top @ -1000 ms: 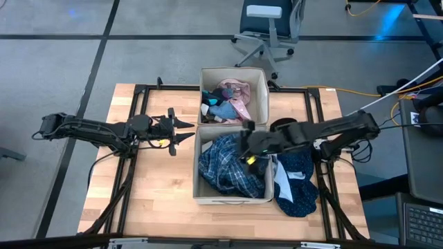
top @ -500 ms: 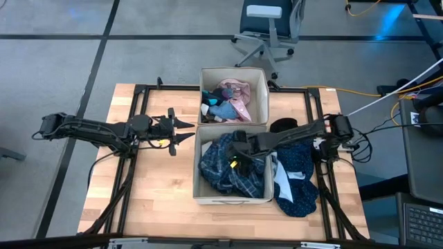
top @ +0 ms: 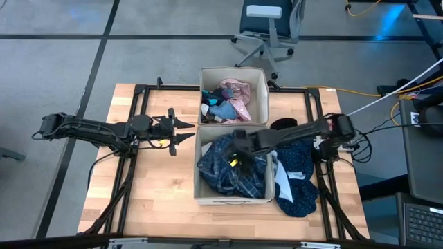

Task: Sort clothes
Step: Put the blue shirt into the bottom laundry organizer, then put the dark blue shirt into the bottom laundry organizer

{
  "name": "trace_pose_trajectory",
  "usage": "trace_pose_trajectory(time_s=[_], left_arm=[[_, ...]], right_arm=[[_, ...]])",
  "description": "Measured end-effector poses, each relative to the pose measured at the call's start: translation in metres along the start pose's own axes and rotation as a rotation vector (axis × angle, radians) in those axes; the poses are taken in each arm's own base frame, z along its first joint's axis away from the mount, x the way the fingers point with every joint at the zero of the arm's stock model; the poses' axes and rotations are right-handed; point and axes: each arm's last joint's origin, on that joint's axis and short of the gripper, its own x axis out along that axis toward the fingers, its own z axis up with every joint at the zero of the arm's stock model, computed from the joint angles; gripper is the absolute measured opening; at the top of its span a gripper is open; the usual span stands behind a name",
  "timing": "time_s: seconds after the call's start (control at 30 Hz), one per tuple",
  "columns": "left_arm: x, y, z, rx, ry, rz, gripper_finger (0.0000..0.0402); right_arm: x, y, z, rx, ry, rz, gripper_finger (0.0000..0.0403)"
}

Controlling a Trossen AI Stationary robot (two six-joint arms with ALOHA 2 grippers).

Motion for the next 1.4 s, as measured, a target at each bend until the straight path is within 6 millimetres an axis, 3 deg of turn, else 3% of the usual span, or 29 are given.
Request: trace_pose_trajectory(time_s=[0.1, 0.23, 0.4, 0.53, 0.7, 0.93, 1.17, 1.4], left_arm=[[0.000, 0.000, 0.000, 0.001, 0.004, 0.000, 0.0139], [0.000, 0.000, 0.000, 0.001, 0.004, 0.000, 0.0139], [0.000, 0.000, 0.000, 0.001, 0.003, 0.000, 0.0139], [0.000, 0.000, 0.000, 0.000, 0.002, 0.000, 0.0139], [0.000, 0.000, 0.000, 0.000, 0.000, 0.000, 0.0139], [0.000, 0.000, 0.000, -0.001, -0.005, 0.000, 0.0139], [0.000, 0.000, 0.000, 0.001, -0.005, 0.000, 0.0139], [0.000, 0.000, 0.000, 0.003, -0.002, 0.000, 0.0139]], right_arm=[[-0.045, 0.005, 0.004, 0.000, -0.075, 0.013, 0.0193], [-0.103, 0.014, -0.007, 0.040, -0.164, 0.049, 0.0193], [-0.160, 0.022, -0.041, 0.205, -0.141, 0.041, 0.0193], [-0.187, 0.033, -0.075, 0.334, -0.086, -0.005, 0.0193], [-0.187, 0.047, -0.116, 0.490, -0.016, -0.029, 0.0193], [-0.151, 0.054, -0.163, 0.596, 0.064, -0.138, 0.0193], [-0.131, 0.057, -0.168, 0.564, 0.016, -0.173, 0.0193], [-0.128, 0.064, -0.163, 0.546, 0.062, 0.011, 0.0193]])
